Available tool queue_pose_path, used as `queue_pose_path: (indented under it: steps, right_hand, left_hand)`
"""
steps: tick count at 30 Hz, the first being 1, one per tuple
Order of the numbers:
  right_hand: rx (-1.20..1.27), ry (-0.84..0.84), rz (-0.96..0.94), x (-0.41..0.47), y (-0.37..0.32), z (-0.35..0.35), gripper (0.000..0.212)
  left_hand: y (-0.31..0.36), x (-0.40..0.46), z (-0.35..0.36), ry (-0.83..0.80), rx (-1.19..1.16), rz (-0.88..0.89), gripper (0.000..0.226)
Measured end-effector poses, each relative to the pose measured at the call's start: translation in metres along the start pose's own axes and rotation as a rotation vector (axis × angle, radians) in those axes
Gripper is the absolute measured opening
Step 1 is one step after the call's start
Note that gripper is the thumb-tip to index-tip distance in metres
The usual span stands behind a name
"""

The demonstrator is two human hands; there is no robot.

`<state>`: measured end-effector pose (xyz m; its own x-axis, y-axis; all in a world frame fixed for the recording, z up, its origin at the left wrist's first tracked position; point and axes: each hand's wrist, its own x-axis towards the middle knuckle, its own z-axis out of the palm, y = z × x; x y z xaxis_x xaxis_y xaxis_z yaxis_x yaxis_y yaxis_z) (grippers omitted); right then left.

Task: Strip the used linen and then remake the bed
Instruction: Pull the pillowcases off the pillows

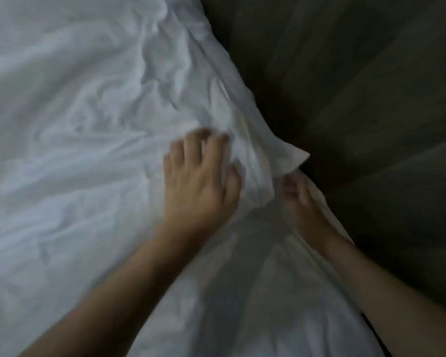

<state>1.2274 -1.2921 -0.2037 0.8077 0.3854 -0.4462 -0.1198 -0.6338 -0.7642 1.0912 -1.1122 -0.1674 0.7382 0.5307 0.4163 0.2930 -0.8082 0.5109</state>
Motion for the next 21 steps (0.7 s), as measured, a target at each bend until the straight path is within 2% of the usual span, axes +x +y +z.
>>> queue_pose_path:
  steps: [1, 2, 4, 5, 6, 7, 9, 11, 12, 14, 16, 18, 20, 21]
  right_hand:
    - [-0.062, -0.021, 0.117, -0.015, 0.044, -0.015, 0.057]
    - [-0.153, -0.063, 0.268, -0.029, 0.083, -0.028, 0.067]
    - [-0.373, -0.179, 0.486, -0.055, 0.143, -0.051, 0.091]
    - [-0.449, -0.229, 0.524, -0.065, 0.162, -0.059, 0.1]
    - [-0.451, -0.264, 0.542, -0.073, 0.17, -0.062, 0.102]
    - [-0.398, -0.282, 0.525, -0.078, 0.174, -0.063, 0.094]
    - [-0.36, -0.32, 0.407, -0.079, 0.171, -0.061, 0.06]
    - [-0.425, -0.259, 0.256, -0.076, 0.157, -0.065, 0.036]
    - [-0.45, -0.193, 0.205, -0.074, 0.145, -0.071, 0.03]
    - [-0.509, -0.015, 0.094, -0.073, 0.12, -0.088, 0.032]
    - [-0.472, 0.168, -0.047, -0.072, 0.103, -0.101, 0.04]
    - [-0.384, 0.259, -0.157, -0.065, 0.097, -0.107, 0.041]
    - [-0.308, 0.209, -0.093, -0.05, 0.108, -0.109, 0.039]
    - [-0.306, 0.14, 0.012, -0.043, 0.12, -0.111, 0.05]
  left_hand:
    - [0.015, -0.049, 0.012, -0.148, 0.019, 0.012, 0.051]
    - [0.024, -0.09, 0.029, -0.368, 0.063, -0.053, 0.057]
    - [0.025, -0.143, 0.07, -0.801, 0.167, -0.345, 0.076]
    - [0.021, -0.151, 0.084, -0.882, 0.198, -0.411, 0.077]
    - [0.015, -0.155, 0.097, -0.92, 0.196, -0.41, 0.069]
    - [0.009, -0.158, 0.11, -0.912, 0.198, -0.347, 0.053]
    - [0.004, -0.147, 0.127, -0.826, 0.188, -0.213, 0.032]
    - [0.015, -0.118, 0.122, -0.748, 0.124, -0.264, 0.031]
    - [0.023, -0.103, 0.116, -0.706, 0.107, -0.335, 0.03]
    - [0.037, -0.072, 0.105, -0.492, 0.089, -0.421, 0.03]
    - [0.059, -0.049, 0.091, -0.253, 0.028, -0.367, 0.031]
    - [0.065, -0.036, 0.095, -0.081, -0.015, -0.335, 0.03]
    - [0.06, -0.027, 0.117, -0.071, -0.031, -0.381, 0.031]
    - [0.056, -0.024, 0.131, -0.151, -0.024, -0.378, 0.032]
